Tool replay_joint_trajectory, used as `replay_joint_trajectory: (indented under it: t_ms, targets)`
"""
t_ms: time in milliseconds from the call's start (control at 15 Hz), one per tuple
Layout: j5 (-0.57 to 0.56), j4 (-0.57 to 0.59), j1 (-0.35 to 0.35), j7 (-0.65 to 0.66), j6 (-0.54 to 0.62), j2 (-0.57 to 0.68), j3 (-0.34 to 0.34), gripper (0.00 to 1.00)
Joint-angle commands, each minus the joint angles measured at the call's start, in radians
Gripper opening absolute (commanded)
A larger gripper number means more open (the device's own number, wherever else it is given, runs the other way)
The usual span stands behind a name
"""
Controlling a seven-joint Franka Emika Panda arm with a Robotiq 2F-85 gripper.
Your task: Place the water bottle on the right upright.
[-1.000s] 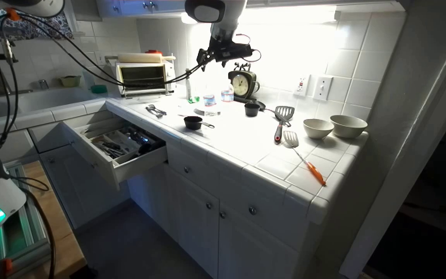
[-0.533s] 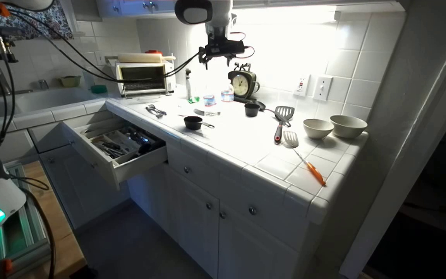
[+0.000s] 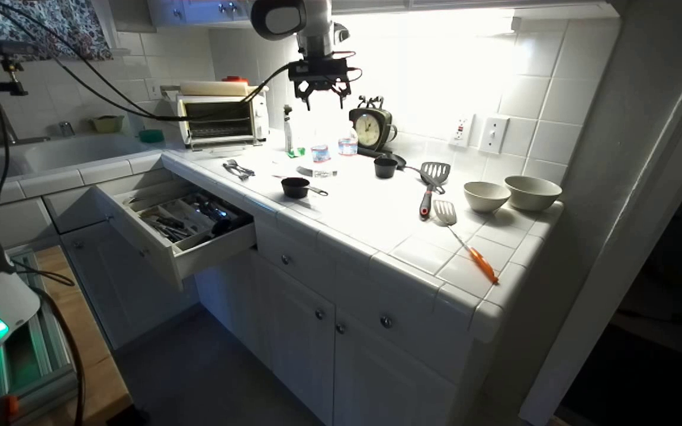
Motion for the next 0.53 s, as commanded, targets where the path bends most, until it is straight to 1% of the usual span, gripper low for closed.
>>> replay_joint_trajectory:
  t_ms: [0,133,267,333,467]
  targets:
    - [-0.129,-0.056,-0.038,0.17,-0.05,-0.07,0.047,1.0]
    - [-0.153,-0.059,-0.055,0.208,-0.072,-0.086,0.067,1.0]
    - [-0.133,-0.063,-0.079,0.201,-0.079,-0.097,0.094,1.0]
    - [-0.136,-0.015,-0.088,0.187,-0.063,-0.052,0.102,1.0]
    - [-0.132,-0.024,-0.096,0.187,-0.068,-0.064,0.111,1.0]
